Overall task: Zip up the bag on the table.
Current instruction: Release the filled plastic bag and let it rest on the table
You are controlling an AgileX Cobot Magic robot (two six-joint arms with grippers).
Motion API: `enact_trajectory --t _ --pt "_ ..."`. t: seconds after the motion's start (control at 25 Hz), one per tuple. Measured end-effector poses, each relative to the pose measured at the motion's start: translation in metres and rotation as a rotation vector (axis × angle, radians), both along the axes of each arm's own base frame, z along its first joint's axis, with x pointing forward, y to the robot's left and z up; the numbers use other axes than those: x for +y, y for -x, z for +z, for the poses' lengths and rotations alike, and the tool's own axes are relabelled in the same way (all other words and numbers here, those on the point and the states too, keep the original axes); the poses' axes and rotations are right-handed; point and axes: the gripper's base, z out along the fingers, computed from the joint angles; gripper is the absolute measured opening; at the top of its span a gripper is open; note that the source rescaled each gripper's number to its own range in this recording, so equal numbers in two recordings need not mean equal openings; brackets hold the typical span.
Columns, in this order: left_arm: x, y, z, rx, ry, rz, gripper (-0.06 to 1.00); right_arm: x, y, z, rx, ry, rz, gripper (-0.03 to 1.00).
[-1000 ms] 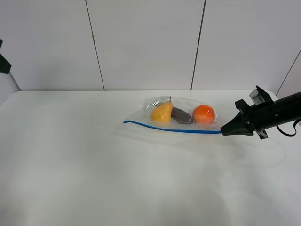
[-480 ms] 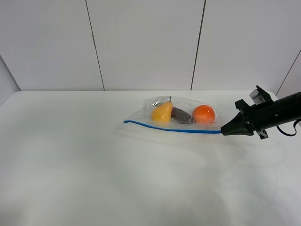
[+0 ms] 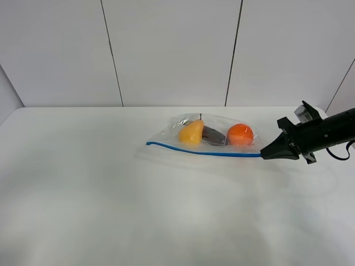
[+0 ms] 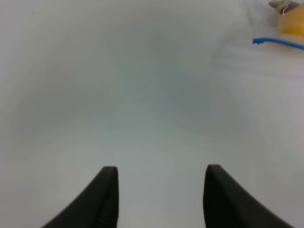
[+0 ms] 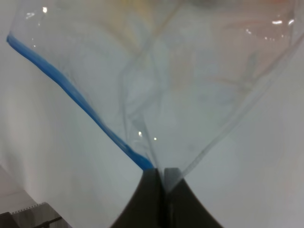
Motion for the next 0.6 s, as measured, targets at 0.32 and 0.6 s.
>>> enact_trajectory --t 0.32,0.6 --pt "0.010 0.009 -0.019 0.106 -0.026 0.114 0.81 -0.001 0.001 -0.001 0.002 0.012 0.008 0.00" --pt "0.011 0.011 -0.021 0.103 0.006 0.151 0.81 -0.001 0.001 -0.001 0.001 0.018 0.009 0.00"
